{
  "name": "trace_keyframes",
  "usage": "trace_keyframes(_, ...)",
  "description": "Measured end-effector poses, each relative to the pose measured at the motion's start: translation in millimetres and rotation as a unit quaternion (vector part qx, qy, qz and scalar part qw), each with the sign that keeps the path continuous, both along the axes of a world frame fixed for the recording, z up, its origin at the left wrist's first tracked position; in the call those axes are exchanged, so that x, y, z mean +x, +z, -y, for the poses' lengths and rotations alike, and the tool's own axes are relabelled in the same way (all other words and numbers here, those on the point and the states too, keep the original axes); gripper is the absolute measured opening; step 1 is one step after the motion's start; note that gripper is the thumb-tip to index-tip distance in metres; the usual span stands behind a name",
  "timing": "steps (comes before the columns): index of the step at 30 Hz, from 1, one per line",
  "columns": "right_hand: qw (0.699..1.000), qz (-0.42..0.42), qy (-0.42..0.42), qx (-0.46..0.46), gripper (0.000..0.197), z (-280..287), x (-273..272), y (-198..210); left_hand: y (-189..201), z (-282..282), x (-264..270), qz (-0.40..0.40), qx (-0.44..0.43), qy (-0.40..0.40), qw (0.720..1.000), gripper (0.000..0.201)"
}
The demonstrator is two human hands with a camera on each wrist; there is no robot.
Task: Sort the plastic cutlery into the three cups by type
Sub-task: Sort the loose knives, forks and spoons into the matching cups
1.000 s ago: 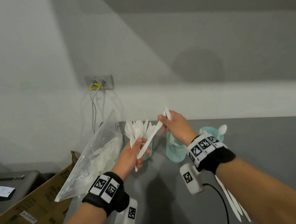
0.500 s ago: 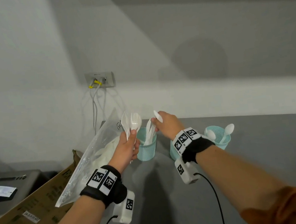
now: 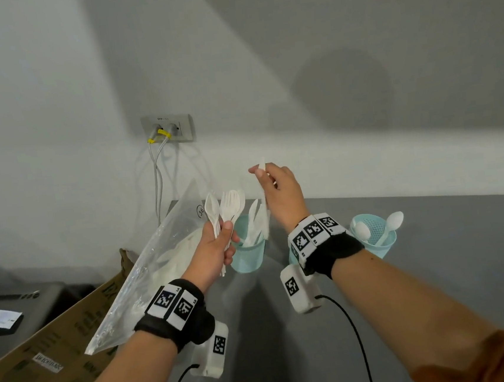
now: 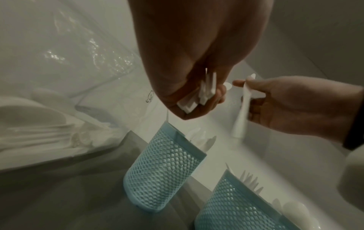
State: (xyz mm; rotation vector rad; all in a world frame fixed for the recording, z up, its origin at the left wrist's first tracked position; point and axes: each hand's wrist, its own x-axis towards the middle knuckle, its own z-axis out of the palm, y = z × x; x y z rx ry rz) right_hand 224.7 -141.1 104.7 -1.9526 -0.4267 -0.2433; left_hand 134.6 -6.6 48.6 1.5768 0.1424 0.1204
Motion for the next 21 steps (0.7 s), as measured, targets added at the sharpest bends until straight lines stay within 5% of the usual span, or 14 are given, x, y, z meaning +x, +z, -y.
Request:
trace_keyframes(7,0.993,-0.112,0.021,-0.016,0.014,1.6,-7.5,-28.6,3.7,4.0,-2.3,-0.007,0.002,0.001,1.0,0.028)
trace_keyframes(13,0.998,-0.028,0.005,-0.064,0.029,1.3,-15.7,-14.2,6.4,10.1,-5.0,-0.009,0.017,-0.022,1.0,0.023)
trace_keyframes(21,0.995,-0.045,0.061,-0.071,0.01,13.0,-15.5,-2.5,11.8,18.9,-8.7,-0.037,0.014,-0.067,0.997,0.032)
